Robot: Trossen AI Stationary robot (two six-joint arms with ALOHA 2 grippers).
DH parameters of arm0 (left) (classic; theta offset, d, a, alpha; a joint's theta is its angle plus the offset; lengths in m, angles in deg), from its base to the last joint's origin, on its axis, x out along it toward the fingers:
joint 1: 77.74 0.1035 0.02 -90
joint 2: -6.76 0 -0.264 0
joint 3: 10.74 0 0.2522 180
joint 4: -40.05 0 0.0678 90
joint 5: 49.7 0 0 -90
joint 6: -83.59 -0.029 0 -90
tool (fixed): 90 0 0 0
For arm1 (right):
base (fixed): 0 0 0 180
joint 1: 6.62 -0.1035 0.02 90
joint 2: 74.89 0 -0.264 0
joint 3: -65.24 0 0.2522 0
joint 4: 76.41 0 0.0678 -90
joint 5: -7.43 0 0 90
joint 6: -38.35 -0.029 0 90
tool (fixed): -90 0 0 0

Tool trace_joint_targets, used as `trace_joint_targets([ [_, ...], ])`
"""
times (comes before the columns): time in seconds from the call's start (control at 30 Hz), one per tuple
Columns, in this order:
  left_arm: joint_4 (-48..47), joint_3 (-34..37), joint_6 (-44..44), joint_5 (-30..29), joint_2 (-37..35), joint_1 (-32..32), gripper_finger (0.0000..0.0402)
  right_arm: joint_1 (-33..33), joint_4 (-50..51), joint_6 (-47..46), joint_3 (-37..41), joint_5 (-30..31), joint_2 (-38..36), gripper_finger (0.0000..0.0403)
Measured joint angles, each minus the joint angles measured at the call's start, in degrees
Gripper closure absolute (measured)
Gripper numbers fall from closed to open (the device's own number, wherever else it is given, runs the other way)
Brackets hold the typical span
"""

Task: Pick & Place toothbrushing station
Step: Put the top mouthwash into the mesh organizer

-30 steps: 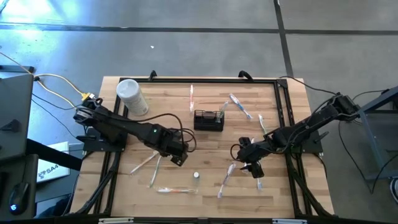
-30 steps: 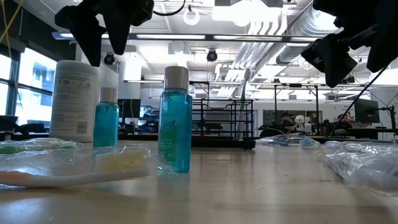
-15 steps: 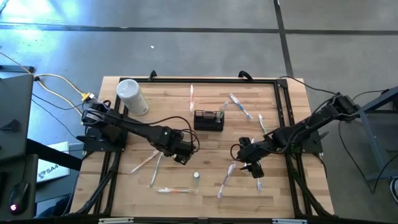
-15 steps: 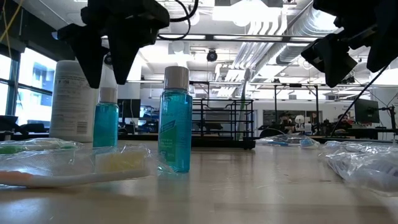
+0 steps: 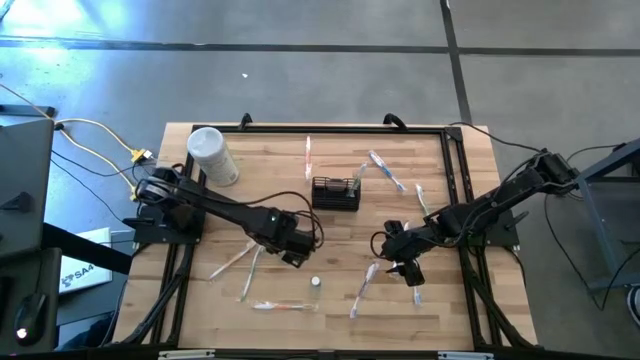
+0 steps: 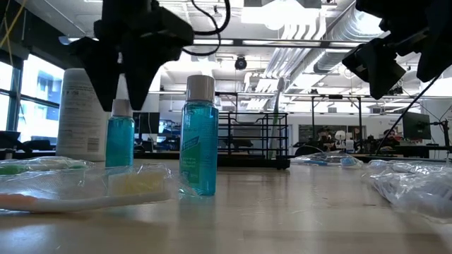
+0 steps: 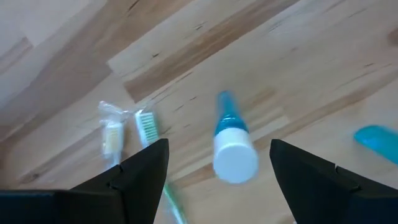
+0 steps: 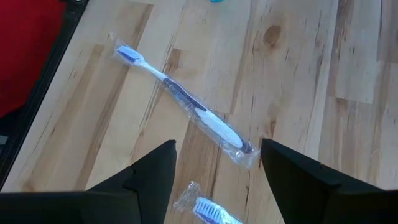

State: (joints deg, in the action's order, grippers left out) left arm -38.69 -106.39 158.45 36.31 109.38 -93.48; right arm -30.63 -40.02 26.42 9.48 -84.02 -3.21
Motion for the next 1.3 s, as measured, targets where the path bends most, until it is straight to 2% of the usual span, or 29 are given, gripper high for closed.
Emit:
trace_joint_targets([
  [0.53,1.64,0.02,-3.93,0.91,3.56,0.00,0.0129,0.02,-0.05,0.19,0.00,0.02,0.02,0.0174],
  [0.73,1.96,0.04,-4.14,0.92,4.13,0.00,0.0185,0.00,-0.02,0.19,0.00,0.02,0.02,0.0174],
  [1.03,2.48,0.02,-6.62,1.42,5.13,0.00,0.0309,0.00,0.00,0.17,0.00,0.02,0.02,0.0174],
  [1.3,1.25,-0.55,-8.84,2.61,5.44,0.00,0.0315,0.00,0.00,0.17,0.00,0.02,0.02,0.0174],
])
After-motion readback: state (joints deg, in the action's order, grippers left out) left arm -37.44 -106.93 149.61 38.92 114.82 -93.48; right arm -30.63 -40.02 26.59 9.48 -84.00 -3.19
